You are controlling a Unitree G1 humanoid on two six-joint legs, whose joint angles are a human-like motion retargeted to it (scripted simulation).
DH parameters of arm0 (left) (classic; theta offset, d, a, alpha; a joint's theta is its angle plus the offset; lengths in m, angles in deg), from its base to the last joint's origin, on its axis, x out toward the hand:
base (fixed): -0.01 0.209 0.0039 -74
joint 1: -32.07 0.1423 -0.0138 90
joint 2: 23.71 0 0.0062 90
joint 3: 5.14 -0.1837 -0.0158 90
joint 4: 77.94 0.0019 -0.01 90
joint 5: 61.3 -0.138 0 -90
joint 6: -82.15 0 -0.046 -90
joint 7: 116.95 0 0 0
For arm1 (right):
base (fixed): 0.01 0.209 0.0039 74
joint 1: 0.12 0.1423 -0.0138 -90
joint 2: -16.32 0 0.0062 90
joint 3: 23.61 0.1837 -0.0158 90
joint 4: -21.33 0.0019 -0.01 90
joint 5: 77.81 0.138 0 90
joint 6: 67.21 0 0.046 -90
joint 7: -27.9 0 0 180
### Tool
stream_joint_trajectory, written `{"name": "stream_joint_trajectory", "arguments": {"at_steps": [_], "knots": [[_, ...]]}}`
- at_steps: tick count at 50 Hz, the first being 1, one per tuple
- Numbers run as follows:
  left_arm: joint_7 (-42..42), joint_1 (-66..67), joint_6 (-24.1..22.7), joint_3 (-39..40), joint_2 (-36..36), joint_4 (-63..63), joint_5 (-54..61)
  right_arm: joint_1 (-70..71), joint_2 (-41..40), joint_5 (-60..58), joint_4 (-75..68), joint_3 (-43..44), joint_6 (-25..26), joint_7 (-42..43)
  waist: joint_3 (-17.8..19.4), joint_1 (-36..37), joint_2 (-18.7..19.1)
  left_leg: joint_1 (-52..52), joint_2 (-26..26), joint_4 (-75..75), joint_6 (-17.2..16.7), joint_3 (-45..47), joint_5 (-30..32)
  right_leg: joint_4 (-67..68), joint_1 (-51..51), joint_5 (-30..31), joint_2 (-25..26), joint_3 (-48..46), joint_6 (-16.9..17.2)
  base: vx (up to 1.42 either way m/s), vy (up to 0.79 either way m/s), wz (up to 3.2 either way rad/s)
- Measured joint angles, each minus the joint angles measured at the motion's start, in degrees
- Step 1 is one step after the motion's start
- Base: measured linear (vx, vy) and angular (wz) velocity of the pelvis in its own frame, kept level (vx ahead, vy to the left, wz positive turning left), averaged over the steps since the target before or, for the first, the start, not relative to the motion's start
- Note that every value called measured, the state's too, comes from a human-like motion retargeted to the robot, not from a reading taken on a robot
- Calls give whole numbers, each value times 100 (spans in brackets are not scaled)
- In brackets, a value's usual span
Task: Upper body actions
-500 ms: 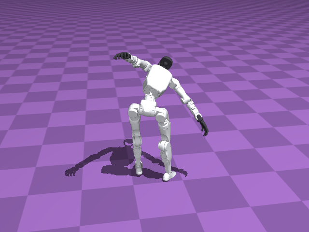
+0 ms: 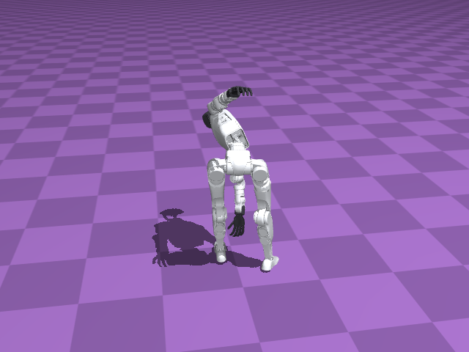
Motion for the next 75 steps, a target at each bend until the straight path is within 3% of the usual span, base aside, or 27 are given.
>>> {"name": "stream_joint_trajectory", "arguments": {"at_steps": [7,10,13,18,23,27,31,34,40,43,47,53,58,66,75], "knots": [[1069,19,-446,-141,-305,-87,330,-1181,-512,234,243,944,-243,288,0,-577,0,868,-13,0,84,117,-156,105,717,-14,-77,-229,115,-13,-3,-15],[1136,-25,-449,-285,-277,-69,539,-1793,-874,221,419,1238,-326,417,0,-919,-105,1393,8,41,133,144,-278,125,1226,-28,-73,-361,181,-17,4,-25],[658,63,-313,-435,-338,-125,411,-2288,-1365,195,520,1078,-360,623,0,-1366,-618,1876,47,216,203,340,-499,110,1678,1,-55,-327,227,-10,18,-55],[-462,169,-2,-289,-417,-318,-212,-2376,-2090,-18,527,295,-415,1059,0,-2405,-1820,2601,161,611,281,710,-963,120,2355,-49,-17,-174,310,5,40,-68],[-510,36,-105,393,-529,-538,-295,-1972,-2795,18,498,-558,-574,1033,0,-3480,-3024,3524,328,871,261,1053,-1394,148,3162,-259,71,114,385,20,64,-69],[-652,-422,-211,512,-728,-687,-432,-1634,-3291,8,486,-916,-546,846,0,-4072,-3602,4376,422,952,224,1275,-1676,173,3903,-444,143,241,420,24,59,-59],[-839,-1000,-207,361,-930,-867,-930,-1416,-3601,-122,641,-1424,-402,898,0,-4645,-3917,5328,420,871,189,1495,-1883,189,4692,-620,167,268,436,23,70,-53],[-828,-1347,-203,392,-889,-1115,-1290,-1307,-3689,-567,661,-1795,-347,885,-221,-5111,-3985,5940,391,730,150,1600,-1962,210,5173,-766,188,333,440,26,88,-36],[-571,-1207,-331,611,-607,-1878,-1616,-1577,-3739,-1820,673,-2573,-389,690,-1465,-6116,-3931,6266,404,604,104,1633,-2054,231,5398,-966,290,427,414,34,62,-7],[-363,-1172,-504,601,-465,-2172,-1636,-1778,-3793,-2355,691,-2711,-344,982,-1733,-6251,-3841,6338,448,615,69,1715,-2097,244,5407,-985,327,494,409,10,29,-20],[-443,-1072,-443,515,-200,-2317,-1716,-1816,-3937,-2412,62,-2613,-194,1481,-1957,-6298,-3744,6468,472,565,32,1839,-2112,237,5426,-982,377,593,399,4,23,-28],[-570,-700,-477,471,271,-2352,-1868,-1829,-4063,-1605,-724,-2346,-84,993,-2125,-6467,-3557,6575,514,499,-8,1952,-2095,242,5422,-986,441,667,390,-1,15,-16],[-527,-531,-520,374,754,-1894,-1740,-2055,-4104,-1244,-981,-2522,-224,1081,-2196,-6458,-3418,6581,527,486,-23,1894,-2057,242,5456,-1033,483,697,370,0,4,4],[-662,-311,-463,144,1203,-947,-1320,-2163,-4289,-1743,-1117,-2862,9,929,-2388,-6364,-3357,6566,499,360,-50,1784,-1917,222,5476,-1112,513,717,352,2,-1,2],[-725,-45,-471,279,1456,-832,-1177,-2175,-4567,-2081,-479,-2967,92,778,-2613,-6382,-3439,6546,488,323,-62,1657,-1844,241,5501,-1217,545,732,308,10,-6,12]]}}
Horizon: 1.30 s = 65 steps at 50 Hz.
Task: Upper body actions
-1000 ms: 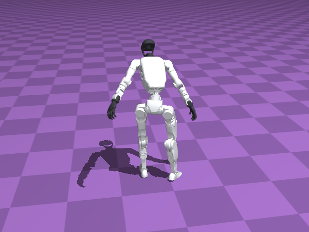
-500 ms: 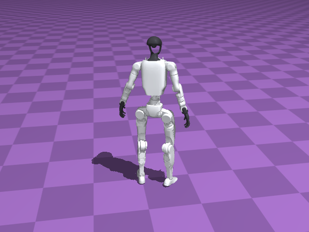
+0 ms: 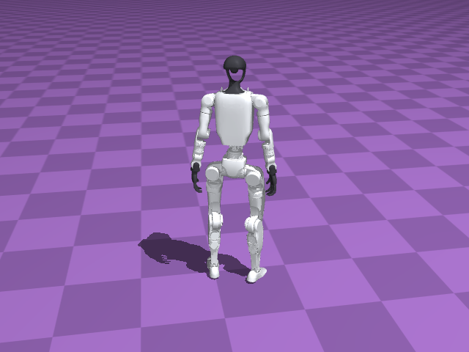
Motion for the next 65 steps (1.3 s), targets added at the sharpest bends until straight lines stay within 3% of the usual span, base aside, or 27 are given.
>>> {"name": "stream_joint_trajectory", "arguments": {"at_steps": [18,30,37,65], "knots": [[-97,-241,204,8,-175,-51,-450,-174,-84,88,-399,-51,-145,40,-426,217,-188,-104,-62,-36,-6,-307,124,-17,79,-141,5,-164,-17,9,-2,14],[21,-220,353,184,-127,155,191,-146,-82,413,-665,-94,-152,83,-472,198,-168,-89,-27,10,-1,-333,147,-9,115,-152,40,-158,-27,0,0,-1],[211,-155,339,-85,-141,67,17,-64,-92,275,-530,-331,-189,53,-358,233,-200,-30,-19,43,0,-300,160,9,145,-130,35,-131,-36,0,0,0],[184,-358,438,-137,-1,203,-92,-39,-127,226,-481,-342,-213,-14,-472,358,-183,-100,-176,-61,88,-337,300,-24,74,-99,-61,-185,18,0,0,0]]}}
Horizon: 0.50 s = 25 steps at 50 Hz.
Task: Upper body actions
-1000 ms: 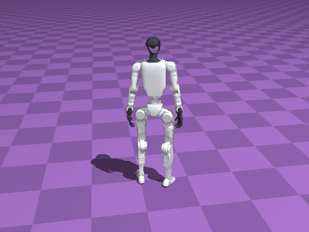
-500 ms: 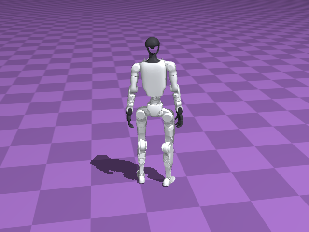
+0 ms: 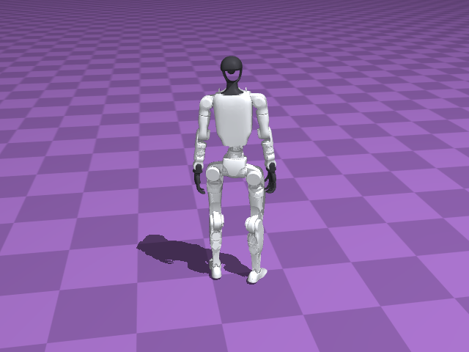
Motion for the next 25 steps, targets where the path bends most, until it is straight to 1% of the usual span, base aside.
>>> {"name": "stream_joint_trajectory", "arguments": {"at_steps": [25], "knots": [[-92,-26,33,-21,35,-57,-28,10,18,-29,-26,-14,4,-1,-73,-71,55,-15,41,7,-11,24,55,-4,-43,1,48,38,-9,0,0,0]]}}
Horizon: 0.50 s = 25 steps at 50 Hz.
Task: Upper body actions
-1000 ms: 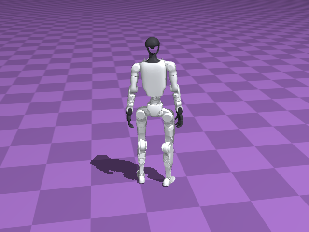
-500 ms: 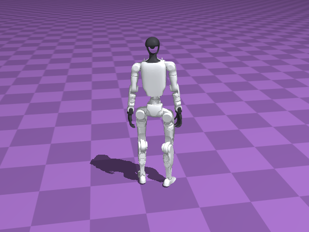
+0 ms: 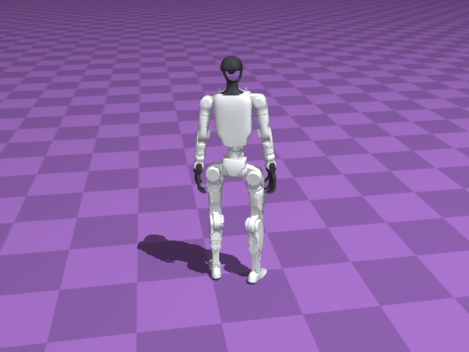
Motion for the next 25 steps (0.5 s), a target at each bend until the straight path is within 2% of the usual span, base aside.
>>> {"name": "stream_joint_trajectory", "arguments": {"at_steps": [25], "knots": [[-48,16,41,150,-8,53,2,-8,31,-66,-55,35,14,-100,-22,-197,-35,-33,63,-13,-42,-47,98,1,-73,23,72,-10,-66,0,0,0]]}}
